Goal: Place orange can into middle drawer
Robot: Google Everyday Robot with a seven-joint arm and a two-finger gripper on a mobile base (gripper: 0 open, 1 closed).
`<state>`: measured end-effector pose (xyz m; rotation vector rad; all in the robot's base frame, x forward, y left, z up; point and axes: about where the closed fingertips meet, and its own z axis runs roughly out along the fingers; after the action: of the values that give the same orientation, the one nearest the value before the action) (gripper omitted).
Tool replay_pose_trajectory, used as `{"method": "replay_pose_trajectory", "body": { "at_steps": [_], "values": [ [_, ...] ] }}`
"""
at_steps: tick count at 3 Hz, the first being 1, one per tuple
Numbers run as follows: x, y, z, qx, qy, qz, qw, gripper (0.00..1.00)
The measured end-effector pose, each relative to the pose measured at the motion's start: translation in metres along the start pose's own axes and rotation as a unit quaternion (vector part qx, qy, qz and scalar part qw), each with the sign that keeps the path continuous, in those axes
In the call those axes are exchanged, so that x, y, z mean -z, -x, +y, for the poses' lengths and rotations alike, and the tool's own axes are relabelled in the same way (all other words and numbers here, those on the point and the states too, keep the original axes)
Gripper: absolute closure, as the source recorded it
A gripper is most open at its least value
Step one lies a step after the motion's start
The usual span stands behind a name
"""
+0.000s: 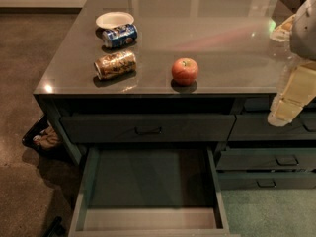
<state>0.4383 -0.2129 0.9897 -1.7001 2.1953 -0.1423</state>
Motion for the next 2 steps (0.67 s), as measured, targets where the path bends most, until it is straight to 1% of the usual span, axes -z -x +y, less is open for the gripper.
{"method": "replay_pose_trajectory", "body": {
  "at_steps": [1,2],
  "values": [
    [0.0,0.002,0.0,0.002,-0.001,-0.001,1.0,0.0],
    [-0.017,0.02,-0.01,0.026,0.005,-0.022,0.9994,0.0]
  ]
}}
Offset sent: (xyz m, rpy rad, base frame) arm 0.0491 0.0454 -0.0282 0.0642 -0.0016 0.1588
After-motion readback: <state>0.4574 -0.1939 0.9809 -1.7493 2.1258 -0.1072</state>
